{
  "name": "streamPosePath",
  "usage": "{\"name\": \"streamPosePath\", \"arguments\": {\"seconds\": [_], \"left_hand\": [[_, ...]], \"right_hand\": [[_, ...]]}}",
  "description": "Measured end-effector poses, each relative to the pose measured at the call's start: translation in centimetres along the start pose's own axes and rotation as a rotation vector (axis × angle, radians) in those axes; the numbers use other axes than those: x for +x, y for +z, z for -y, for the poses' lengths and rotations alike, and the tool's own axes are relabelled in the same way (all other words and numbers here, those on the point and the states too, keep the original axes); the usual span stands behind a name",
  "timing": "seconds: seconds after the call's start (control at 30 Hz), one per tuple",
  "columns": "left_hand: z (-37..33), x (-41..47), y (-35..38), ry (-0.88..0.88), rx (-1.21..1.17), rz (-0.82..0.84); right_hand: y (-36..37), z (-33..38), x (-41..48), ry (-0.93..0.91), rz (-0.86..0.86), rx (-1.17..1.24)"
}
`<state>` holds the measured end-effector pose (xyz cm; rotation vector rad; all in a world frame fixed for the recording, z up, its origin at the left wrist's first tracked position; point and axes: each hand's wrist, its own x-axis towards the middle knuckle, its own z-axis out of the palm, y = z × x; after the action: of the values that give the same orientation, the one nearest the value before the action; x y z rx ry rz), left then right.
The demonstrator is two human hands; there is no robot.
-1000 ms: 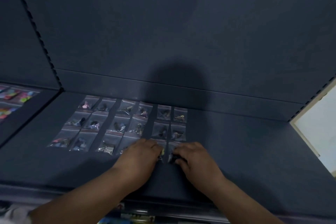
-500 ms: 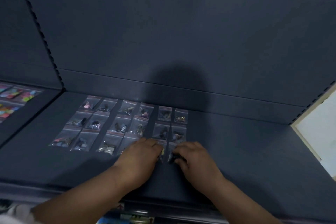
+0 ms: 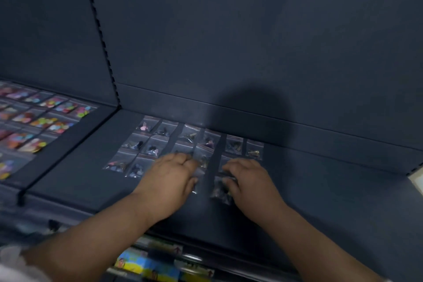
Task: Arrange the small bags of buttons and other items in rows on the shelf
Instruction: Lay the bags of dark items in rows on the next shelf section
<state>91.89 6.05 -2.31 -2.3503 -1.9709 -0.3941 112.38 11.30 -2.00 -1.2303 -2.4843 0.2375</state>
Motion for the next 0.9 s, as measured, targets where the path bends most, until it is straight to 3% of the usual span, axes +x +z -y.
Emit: {"name": "streamPosePath", "arguments": {"seconds": [0.37,0.9], "left_hand": [[8.2,-7.2,-6.5,-0.157,0.098,-0.088],[30.1,-29.4,-17.4,-0.468,0.214,-0.129]], "right_hand": [[2.1,12.3,4.9,-0.183,0.04,-0.015],[10.5,43.1,10.9,-0.48,0.137,0.002]]}}
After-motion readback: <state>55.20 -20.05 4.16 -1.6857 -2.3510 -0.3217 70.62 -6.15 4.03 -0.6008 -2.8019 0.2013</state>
